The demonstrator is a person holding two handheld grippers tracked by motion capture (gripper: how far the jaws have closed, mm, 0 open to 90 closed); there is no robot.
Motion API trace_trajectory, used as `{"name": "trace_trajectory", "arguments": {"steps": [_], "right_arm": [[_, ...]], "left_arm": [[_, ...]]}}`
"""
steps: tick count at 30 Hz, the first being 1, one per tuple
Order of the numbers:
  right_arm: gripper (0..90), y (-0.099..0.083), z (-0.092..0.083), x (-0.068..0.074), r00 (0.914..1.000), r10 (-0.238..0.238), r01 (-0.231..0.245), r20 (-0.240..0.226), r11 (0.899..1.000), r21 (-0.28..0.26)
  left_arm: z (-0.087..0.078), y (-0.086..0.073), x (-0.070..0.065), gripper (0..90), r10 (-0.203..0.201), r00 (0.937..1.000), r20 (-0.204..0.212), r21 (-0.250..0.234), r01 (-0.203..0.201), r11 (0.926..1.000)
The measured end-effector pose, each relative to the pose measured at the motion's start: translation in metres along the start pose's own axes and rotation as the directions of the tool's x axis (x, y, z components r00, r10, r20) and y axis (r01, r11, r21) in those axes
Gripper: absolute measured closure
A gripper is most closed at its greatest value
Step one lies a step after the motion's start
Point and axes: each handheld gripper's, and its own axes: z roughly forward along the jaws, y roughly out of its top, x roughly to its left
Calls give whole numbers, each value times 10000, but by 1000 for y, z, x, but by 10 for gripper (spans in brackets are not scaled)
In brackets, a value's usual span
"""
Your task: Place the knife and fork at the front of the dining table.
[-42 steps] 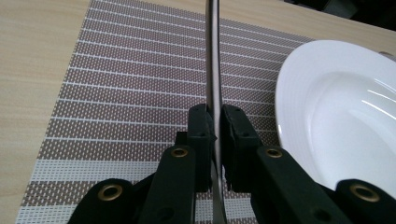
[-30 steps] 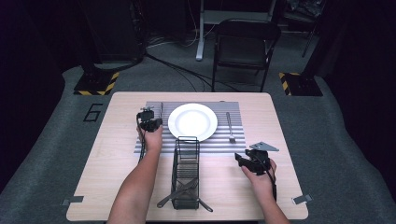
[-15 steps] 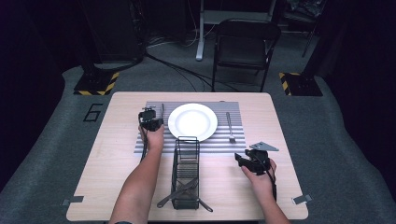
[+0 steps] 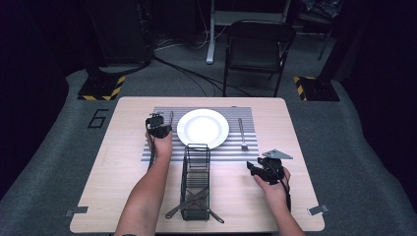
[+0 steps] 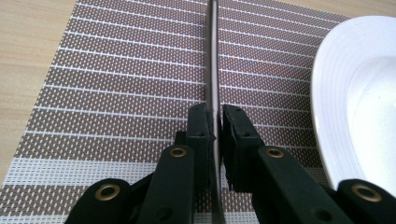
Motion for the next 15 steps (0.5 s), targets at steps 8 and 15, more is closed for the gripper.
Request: {"name": "trace_trajectory", "arguments": {"steps": [8, 15], "right_arm": [[463, 0, 0, 0, 10000, -4, 4, 3, 10000, 4], [463, 0, 0, 0, 10000, -8, 8, 16, 10000, -1]], "left_arm": [[-1, 1, 2, 809, -82, 10000, 27, 3, 82, 10000], [-2, 1, 6, 798, 51, 10000, 39, 47, -51, 10000]]}}
